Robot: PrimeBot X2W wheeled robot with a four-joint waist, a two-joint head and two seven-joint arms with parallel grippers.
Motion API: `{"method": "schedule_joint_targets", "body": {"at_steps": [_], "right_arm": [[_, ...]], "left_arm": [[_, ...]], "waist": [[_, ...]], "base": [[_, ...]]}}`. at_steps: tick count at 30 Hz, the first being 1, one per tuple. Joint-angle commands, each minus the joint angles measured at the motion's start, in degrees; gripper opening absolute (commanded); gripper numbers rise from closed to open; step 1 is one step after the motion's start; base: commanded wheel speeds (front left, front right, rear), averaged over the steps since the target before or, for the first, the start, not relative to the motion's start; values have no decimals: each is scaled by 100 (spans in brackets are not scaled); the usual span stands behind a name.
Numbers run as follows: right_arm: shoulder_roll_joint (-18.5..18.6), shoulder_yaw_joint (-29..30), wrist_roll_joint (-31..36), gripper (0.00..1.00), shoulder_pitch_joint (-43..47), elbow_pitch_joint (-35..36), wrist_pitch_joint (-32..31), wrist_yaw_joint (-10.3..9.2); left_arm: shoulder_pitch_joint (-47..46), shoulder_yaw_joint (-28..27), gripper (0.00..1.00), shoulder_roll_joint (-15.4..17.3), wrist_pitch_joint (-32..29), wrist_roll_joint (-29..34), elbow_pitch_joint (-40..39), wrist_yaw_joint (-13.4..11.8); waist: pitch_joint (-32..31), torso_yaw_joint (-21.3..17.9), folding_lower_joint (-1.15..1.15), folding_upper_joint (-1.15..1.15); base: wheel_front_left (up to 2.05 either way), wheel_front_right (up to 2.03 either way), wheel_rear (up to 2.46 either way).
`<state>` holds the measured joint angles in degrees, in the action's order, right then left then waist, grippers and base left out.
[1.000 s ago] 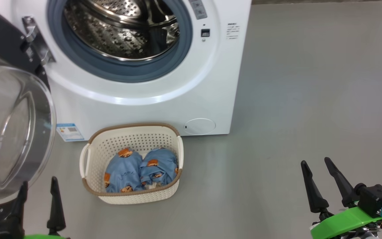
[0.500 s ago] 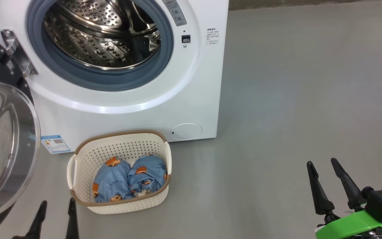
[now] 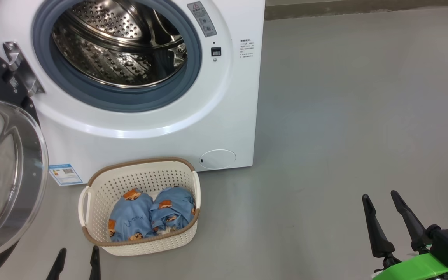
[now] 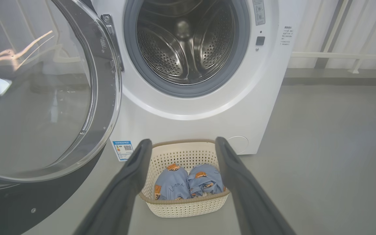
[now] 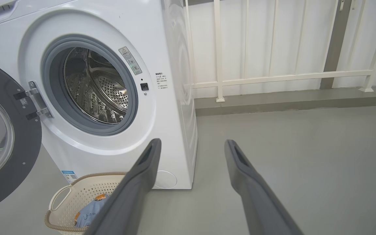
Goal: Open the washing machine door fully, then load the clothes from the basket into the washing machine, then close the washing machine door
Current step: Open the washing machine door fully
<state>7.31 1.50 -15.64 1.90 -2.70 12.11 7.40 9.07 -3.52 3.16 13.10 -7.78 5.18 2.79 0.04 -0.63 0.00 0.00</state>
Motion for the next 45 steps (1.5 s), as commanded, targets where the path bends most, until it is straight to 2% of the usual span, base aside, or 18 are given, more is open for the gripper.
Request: {"method": "schedule_joint_targets", "body": {"at_steps": [1,15,19,45], "right_arm": [[45,-97,62,100,-43,170,-3,9],[13,-87,98,100,-18,212,-37,9],[22,-84,89,100,-35,194,-30,9],[-2,-83,101,100,-69,95,1,9]], "left_arm": [[-79,-167,100,81,19,28,-162,-25],[-69,-93,100,72,21,-132,-200,-89],[-113,-114,100,86,44,-87,-193,-199],[-336,-72,100,201,143,-199,121,-222]], "waist": [[-12,13,0,0],[-44,94,0,0],[-40,104,0,0],[-45,233,0,0]], "base": [[0,0,0],[0,0,0],[0,0,0],[0,0,0]]}}
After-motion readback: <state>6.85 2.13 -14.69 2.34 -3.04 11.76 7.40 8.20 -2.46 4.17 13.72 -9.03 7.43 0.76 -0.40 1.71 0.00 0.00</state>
